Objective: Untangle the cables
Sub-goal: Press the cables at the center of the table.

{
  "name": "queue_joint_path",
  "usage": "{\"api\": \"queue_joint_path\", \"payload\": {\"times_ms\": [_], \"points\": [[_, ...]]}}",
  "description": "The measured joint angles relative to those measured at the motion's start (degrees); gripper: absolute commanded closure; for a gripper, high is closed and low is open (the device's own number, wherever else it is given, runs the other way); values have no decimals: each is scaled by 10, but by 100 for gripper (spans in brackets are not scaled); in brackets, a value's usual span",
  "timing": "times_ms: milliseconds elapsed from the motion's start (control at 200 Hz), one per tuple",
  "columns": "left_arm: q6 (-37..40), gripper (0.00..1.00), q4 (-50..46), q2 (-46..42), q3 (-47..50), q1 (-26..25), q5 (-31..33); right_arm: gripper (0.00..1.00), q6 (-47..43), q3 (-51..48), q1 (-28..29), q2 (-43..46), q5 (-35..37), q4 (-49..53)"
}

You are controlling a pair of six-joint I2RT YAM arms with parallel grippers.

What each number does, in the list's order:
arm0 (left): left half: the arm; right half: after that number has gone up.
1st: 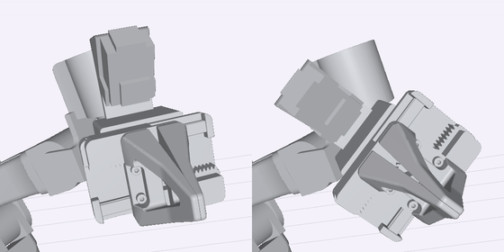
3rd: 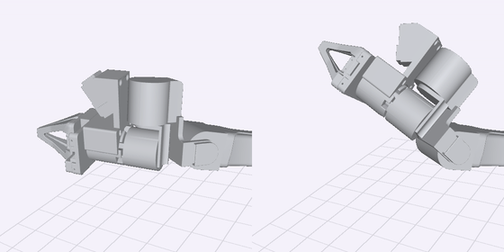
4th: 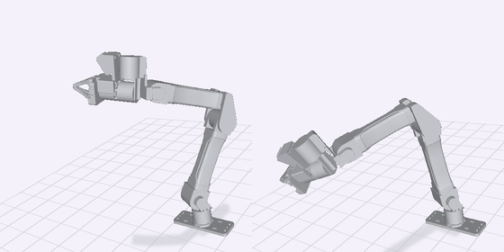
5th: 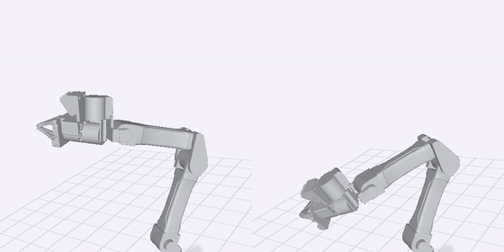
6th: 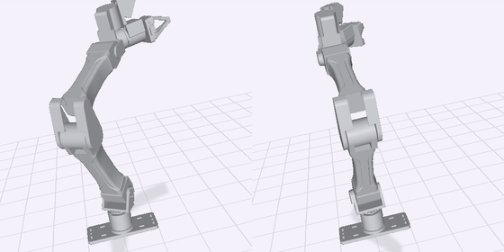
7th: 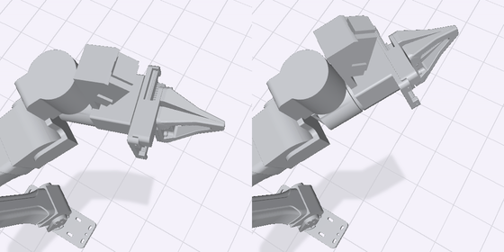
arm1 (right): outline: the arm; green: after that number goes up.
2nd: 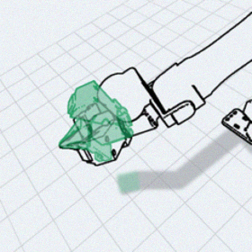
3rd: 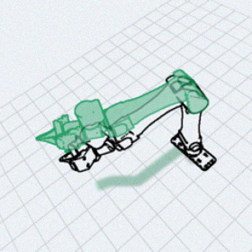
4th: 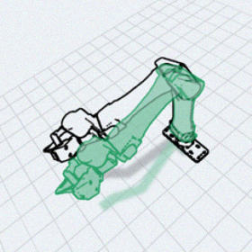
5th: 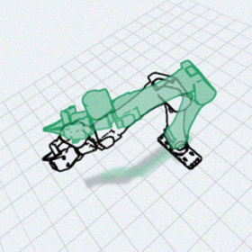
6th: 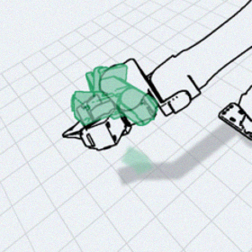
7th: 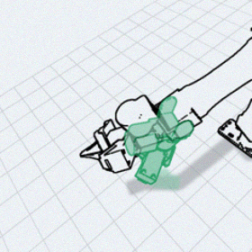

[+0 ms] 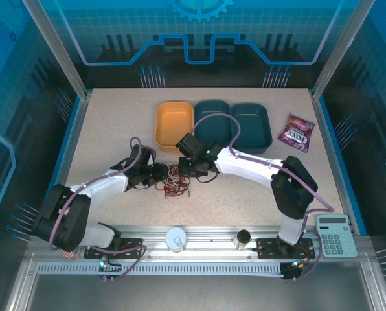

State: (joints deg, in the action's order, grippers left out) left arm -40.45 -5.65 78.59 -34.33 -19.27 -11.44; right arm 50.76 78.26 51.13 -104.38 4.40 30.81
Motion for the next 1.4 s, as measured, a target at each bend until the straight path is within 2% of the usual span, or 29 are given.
{"api": "queue_joint_path", "payload": {"times_ms": [165,485,1401], "points": [[0,70,0,0,0,0,0,74,-2,12,1,-16,-9,0],[0,77,0,0,0,0,0,72,-5,32,6,-16,-4,9],[-1,78,0,1,0,0,-2,70,-11,54,21,-21,1,28]]}}
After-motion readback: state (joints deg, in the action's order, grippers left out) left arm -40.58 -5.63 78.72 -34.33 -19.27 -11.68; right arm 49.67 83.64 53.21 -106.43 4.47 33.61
